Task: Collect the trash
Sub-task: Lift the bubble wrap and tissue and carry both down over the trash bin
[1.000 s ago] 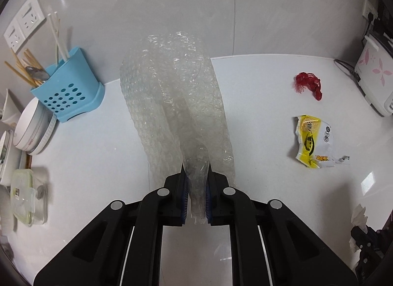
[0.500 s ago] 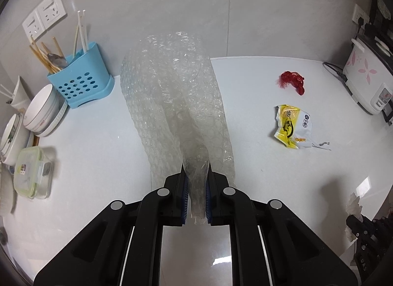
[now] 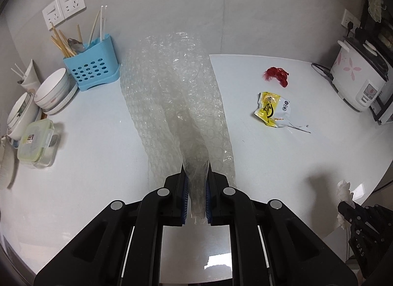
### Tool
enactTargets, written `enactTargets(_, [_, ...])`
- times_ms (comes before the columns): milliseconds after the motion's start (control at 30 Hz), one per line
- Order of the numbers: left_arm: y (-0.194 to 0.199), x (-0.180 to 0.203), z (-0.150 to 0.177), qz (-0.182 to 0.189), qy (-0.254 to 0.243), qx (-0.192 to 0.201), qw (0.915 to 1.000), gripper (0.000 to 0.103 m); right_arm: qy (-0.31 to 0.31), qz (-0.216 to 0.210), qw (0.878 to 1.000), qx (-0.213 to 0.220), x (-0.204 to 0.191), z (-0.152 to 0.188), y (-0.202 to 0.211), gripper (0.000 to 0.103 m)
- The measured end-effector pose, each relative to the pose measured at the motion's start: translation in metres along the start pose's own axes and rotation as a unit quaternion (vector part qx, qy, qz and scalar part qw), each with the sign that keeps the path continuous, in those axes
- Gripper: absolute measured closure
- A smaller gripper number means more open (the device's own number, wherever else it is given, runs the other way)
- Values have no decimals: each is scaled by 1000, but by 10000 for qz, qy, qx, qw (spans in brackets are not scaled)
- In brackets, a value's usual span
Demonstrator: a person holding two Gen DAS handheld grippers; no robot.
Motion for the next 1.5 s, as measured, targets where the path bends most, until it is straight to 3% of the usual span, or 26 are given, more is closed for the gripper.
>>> enactTargets(667, [64, 33, 102, 362, 129, 118, 9992, 93, 265, -172, 9991, 275, 7, 62, 45, 95])
enactTargets(1200, [85, 55, 200, 639, -86, -221, 9977, 93, 467, -393, 9978, 250, 8, 126, 66, 95])
enactTargets(1500, [91, 65, 253, 796, -290, -503, 9951, 93, 732, -441, 9963, 14, 0, 166, 61, 95])
Point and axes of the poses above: each gripper's, at about its wrist camera, not at the fingertips, and y roughly against the way its jaws point, x to its right, z to its underside, the point moved 7 cm from there along -y, roughly the way its jaws point, and after that the axes turned 10 degrees about -x, right-handed, at the moved point
